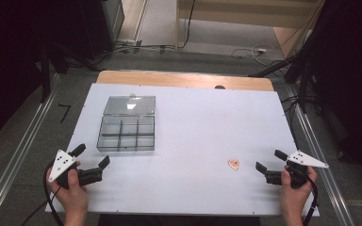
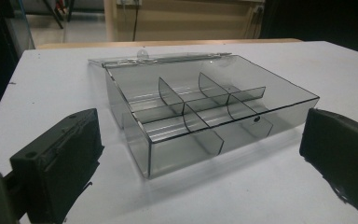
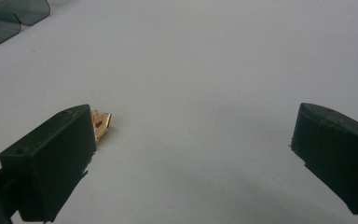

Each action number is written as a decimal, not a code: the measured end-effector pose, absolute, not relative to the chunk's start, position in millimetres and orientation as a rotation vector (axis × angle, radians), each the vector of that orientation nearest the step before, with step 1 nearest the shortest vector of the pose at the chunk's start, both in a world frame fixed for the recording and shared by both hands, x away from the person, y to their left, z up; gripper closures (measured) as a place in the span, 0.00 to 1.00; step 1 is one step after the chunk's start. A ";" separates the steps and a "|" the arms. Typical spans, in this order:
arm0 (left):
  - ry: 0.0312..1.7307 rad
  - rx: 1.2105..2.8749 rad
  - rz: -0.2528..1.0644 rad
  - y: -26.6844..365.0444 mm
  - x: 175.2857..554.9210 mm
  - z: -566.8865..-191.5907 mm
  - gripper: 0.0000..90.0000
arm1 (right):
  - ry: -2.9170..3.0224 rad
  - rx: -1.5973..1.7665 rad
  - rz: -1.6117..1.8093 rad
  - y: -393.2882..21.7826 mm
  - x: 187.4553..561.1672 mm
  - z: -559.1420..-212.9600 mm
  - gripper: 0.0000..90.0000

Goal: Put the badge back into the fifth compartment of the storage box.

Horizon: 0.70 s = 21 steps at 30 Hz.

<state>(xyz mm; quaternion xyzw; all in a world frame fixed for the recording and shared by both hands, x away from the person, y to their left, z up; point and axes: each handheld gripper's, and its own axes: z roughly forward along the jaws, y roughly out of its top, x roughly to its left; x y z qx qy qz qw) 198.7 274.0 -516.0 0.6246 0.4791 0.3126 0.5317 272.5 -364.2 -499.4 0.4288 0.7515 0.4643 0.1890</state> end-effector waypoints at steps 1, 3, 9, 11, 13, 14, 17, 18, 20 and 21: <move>1.142 1.488 0.746 274.1 198.7 -516.1 0.00 | 2.115 1.203 1.307 -363.5 272.3 -498.6 0.00; 1.141 1.487 0.745 274.2 198.5 -516.1 0.00 | 2.120 1.192 1.306 -361.1 272.8 -495.9 0.00; 1.143 1.490 0.746 273.9 198.7 -516.1 0.00 | 2.129 1.159 1.305 -352.1 274.9 -482.2 0.00; 1.142 1.490 0.748 273.8 198.8 -516.2 0.00 | 2.134 1.147 1.305 -348.2 277.4 -475.9 0.00; 1.145 1.491 0.747 273.8 199.0 -516.1 0.00 | 2.144 1.132 1.307 -343.5 281.7 -469.5 0.00; 1.146 1.491 0.747 273.9 199.1 -516.1 0.00 | 2.152 1.122 1.310 -341.0 284.0 -466.1 0.00; 1.145 1.490 0.747 273.9 199.0 -516.1 0.00 | 2.164 1.105 1.305 -334.9 288.6 -459.7 0.00; 1.145 1.490 0.745 274.0 199.0 -516.1 0.00 | 2.174 1.088 1.303 -328.0 293.9 -453.7 0.00; 1.146 1.490 0.745 274.1 199.1 -516.1 0.00 | 2.182 1.079 1.300 -322.5 298.3 -450.0 0.00; 1.145 1.491 0.744 274.2 199.2 -516.1 0.00 | 2.190 1.075 1.301 -319.5 300.4 -447.9 0.00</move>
